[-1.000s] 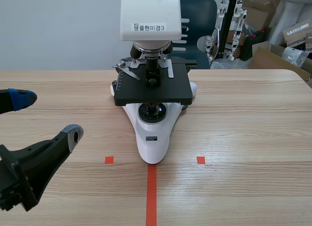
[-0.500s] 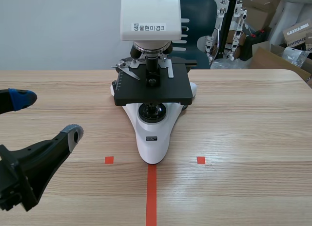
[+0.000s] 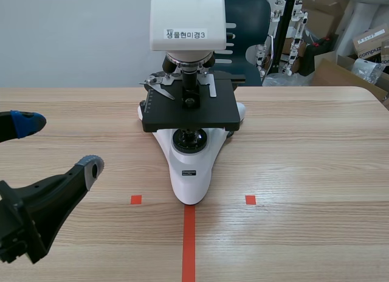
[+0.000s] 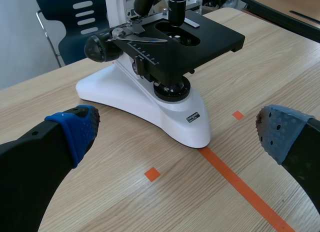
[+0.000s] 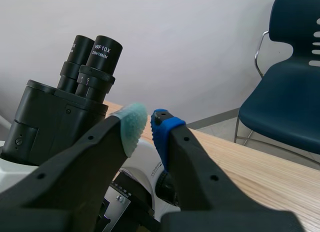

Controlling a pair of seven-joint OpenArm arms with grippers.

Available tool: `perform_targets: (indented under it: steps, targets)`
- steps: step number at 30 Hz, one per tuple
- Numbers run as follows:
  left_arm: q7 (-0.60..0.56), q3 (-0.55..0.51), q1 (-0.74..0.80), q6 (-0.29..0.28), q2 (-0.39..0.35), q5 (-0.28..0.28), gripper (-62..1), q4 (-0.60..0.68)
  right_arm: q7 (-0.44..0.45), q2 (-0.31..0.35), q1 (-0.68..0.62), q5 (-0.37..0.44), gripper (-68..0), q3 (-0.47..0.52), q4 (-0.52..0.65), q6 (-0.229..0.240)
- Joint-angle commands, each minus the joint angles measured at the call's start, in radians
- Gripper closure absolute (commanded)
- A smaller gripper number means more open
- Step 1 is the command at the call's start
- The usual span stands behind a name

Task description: Point at the eyepiece

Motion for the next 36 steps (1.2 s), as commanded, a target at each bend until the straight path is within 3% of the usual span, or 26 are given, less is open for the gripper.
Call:
perform_targets:
  steps: [1,5,9,12,17,26,30,33,36]
  targets:
    - [-0.014,0.001,-0.001,0.001,0.01,-0.011,-62.3,0.021,0.012,0.011,0.026,0.014,-20.3,0.013,0.014,0.0]
    - [-0.014,0.001,-0.001,0.001,0.01,-0.011,-62.3,0.021,0.031,0.032,0.025,0.016,-43.0,0.013,0.014,0.001]
    - [-0.014,0.001,-0.001,0.001,0.01,-0.011,-62.3,0.021,0.145,0.093,-0.003,0.024,-67.9,0.013,0.015,0.001]
    - [-0.014,0.001,-0.001,0.001,0.01,-0.011,-62.3,0.021,0.228,0.154,-0.036,0.021,-67.9,0.013,0.015,0.005]
    - [-0.014,0.001,-0.001,0.001,0.01,-0.011,-62.3,0.021,0.368,0.266,-0.1,0.01,-67.9,0.013,0.037,0.063]
    - [-0.014,0.001,-0.001,0.001,0.01,-0.011,-62.3,0.021,0.608,0.483,-0.375,-0.008,-67.9,0.018,0.149,0.065]
    - [-0.014,0.001,-0.001,0.001,0.01,-0.011,-62.3,0.021,0.616,0.484,-0.511,-0.09,-67.9,0.072,0.161,0.065]
    - [-0.014,0.001,-0.001,0.001,0.01,-0.011,-62.3,0.021,0.658,0.443,-0.629,-0.135,-67.9,0.14,0.163,0.065]
    - [-0.014,0.001,-0.001,0.001,0.01,-0.011,-62.3,0.021,0.703,0.386,-0.742,-0.24,-67.9,0.222,0.183,0.065]
